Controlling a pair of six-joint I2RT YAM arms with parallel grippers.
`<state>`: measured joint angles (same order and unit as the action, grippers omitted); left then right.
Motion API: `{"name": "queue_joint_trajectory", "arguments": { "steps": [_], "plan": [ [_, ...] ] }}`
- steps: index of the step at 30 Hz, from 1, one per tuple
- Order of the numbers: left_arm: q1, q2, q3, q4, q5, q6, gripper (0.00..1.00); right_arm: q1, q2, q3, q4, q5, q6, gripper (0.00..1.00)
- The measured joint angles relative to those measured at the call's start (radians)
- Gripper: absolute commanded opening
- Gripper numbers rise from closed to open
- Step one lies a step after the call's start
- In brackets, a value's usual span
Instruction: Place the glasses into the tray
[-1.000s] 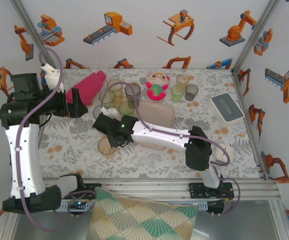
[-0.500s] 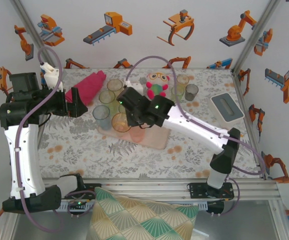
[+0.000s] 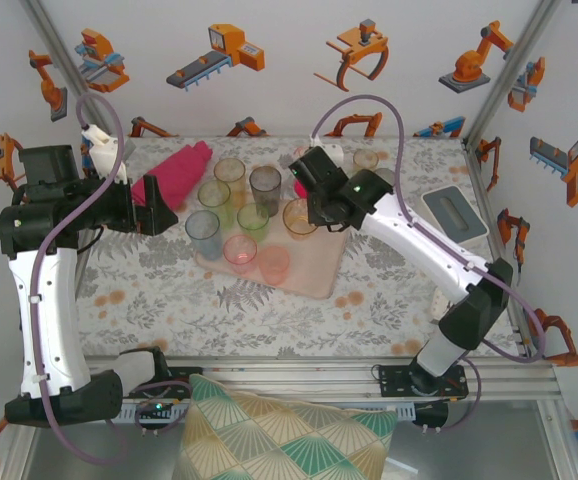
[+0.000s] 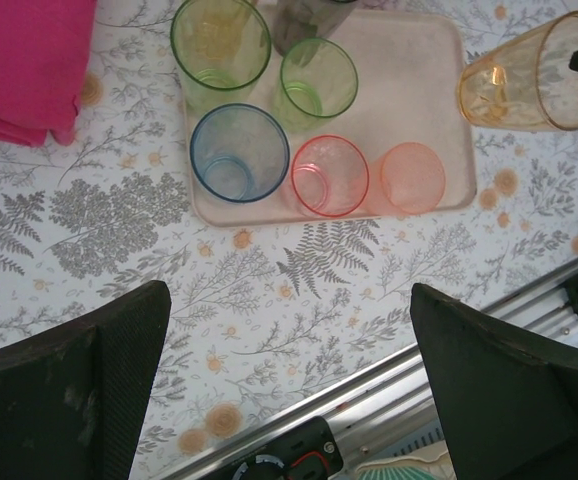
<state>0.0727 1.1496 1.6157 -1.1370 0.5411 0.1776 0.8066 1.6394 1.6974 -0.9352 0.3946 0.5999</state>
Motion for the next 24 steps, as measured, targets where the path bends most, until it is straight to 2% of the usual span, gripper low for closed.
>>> {"name": "queue_joint_trajectory", "arguments": {
  "steps": [9,24],
  "plan": [
    [0.000,0.000,0.000,-0.011,0.088,0.019,0.97,-0.097,0.021,-0.099,0.087,-0.016,-0.037,0.09],
    [0.000,0.000,-0.002,-0.027,0.088,0.023,0.97,-0.105,0.231,-0.065,0.192,-0.083,-0.071,0.08]
  ]
}}
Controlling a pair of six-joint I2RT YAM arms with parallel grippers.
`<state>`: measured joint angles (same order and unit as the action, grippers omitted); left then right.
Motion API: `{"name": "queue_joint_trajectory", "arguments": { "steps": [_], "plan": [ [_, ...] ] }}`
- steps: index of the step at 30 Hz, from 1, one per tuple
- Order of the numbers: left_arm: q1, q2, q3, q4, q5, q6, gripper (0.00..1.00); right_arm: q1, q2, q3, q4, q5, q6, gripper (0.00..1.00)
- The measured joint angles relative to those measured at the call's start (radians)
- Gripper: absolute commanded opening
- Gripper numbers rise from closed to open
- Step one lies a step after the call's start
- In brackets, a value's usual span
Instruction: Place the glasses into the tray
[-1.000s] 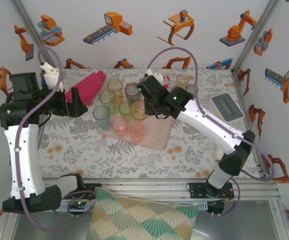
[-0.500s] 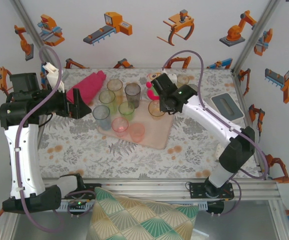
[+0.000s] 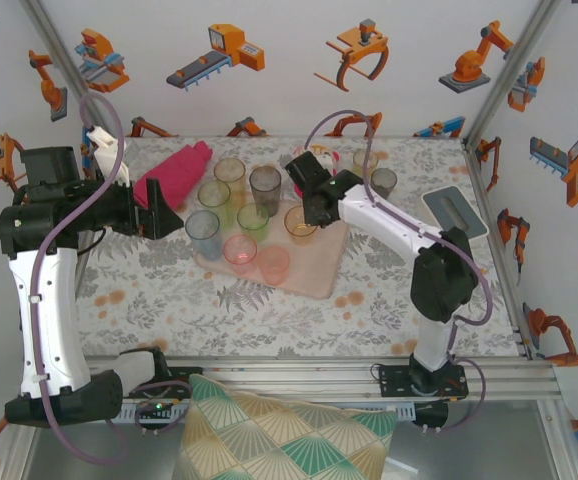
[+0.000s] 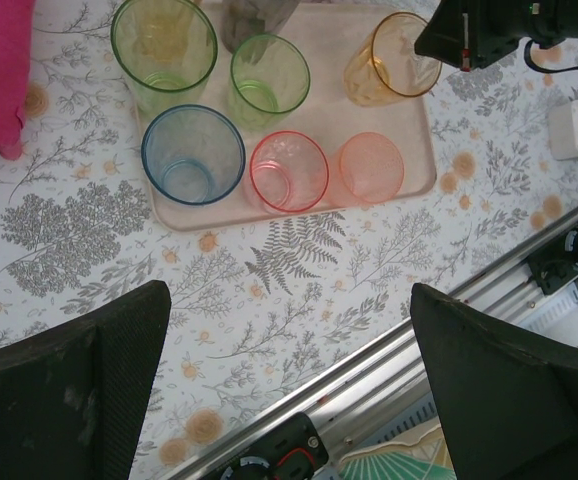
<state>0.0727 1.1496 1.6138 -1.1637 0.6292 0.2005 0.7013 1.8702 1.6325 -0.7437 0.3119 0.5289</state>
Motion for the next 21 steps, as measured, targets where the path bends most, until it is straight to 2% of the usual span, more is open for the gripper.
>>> {"name": "queue_joint_trajectory", "arguments": {
  "steps": [21],
  "plan": [
    [0.000,0.008,0.000,-0.001,0.000,0.002,0.97,0.000,0.109,0.067,0.050,-0.077,0.002,0.09]
  ]
}}
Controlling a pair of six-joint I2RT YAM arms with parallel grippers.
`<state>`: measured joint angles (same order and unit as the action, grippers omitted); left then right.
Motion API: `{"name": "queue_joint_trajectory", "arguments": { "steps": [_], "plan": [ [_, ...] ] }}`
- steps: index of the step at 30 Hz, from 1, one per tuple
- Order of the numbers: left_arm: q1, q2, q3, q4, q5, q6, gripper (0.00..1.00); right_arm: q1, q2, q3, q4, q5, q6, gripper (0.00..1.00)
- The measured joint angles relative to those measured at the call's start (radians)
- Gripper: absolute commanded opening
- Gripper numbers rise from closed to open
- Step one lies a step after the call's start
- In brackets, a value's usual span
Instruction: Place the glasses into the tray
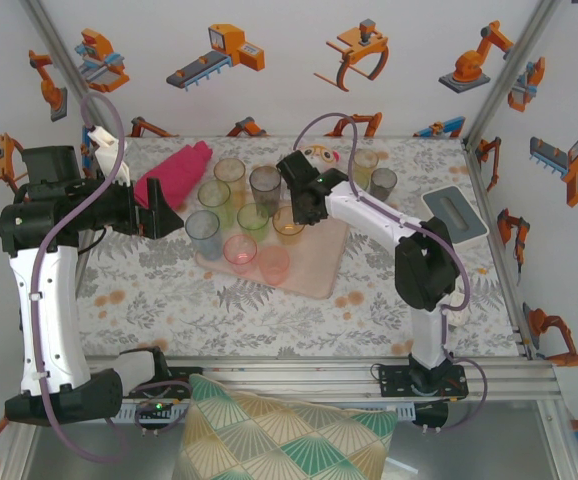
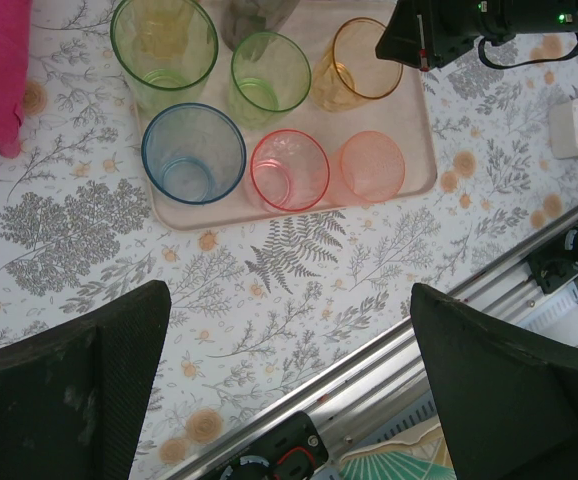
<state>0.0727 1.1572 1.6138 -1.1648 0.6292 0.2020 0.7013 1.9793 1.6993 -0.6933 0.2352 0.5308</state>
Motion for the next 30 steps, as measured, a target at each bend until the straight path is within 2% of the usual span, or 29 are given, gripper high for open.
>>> {"name": "queue_joint_trajectory", "arguments": {
  "steps": [30],
  "plan": [
    [0.000,0.009,0.000,0.000,0.000,0.002,0.97,0.000,0.013,-0.024,0.029,-0.015,0.019,0.12]
  ]
}}
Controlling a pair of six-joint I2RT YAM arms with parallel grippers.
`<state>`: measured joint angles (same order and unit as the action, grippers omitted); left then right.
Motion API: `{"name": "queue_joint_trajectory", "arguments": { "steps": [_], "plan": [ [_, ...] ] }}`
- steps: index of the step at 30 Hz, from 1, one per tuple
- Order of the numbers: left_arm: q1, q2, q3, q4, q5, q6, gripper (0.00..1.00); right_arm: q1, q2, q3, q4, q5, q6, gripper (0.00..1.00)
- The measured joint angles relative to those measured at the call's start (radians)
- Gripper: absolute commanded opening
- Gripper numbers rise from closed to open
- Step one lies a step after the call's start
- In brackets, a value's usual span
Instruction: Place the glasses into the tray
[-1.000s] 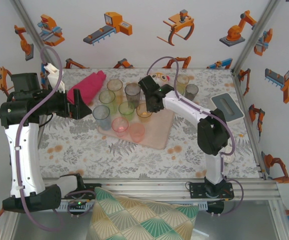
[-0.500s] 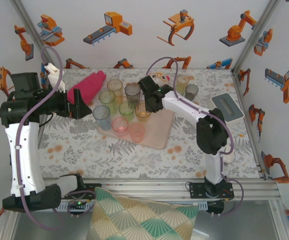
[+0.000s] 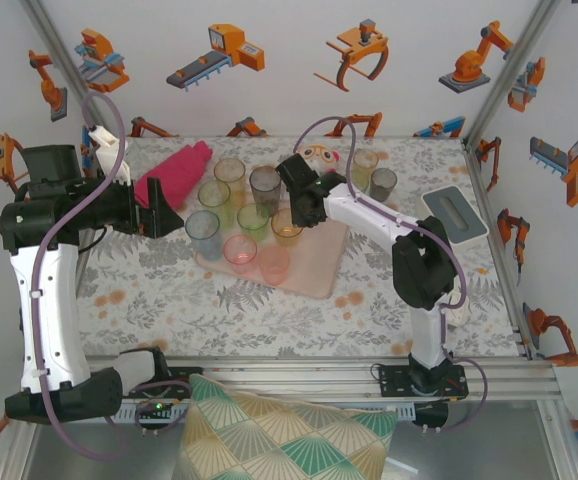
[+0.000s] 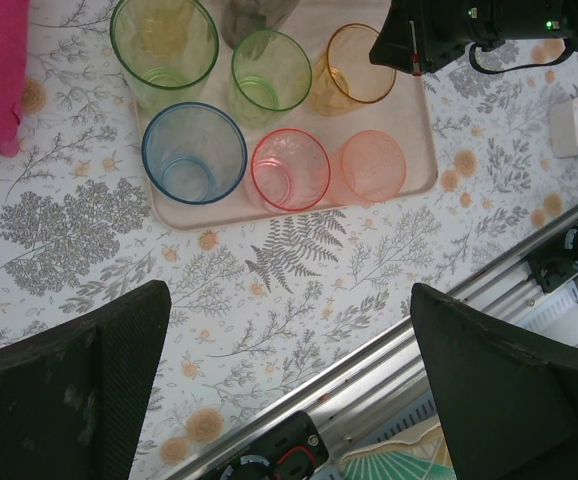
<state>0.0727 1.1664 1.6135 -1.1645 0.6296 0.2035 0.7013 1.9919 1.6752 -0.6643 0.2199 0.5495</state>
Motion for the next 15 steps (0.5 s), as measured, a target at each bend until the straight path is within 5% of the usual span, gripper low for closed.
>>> {"name": "queue_joint_trajectory", "arguments": {
  "steps": [15],
  "plan": [
    [0.000,0.002,0.000,0.000,0.001,0.000,0.97,0.000,0.022,0.000,0.000,-0.022,0.003,0.14]
  ]
}}
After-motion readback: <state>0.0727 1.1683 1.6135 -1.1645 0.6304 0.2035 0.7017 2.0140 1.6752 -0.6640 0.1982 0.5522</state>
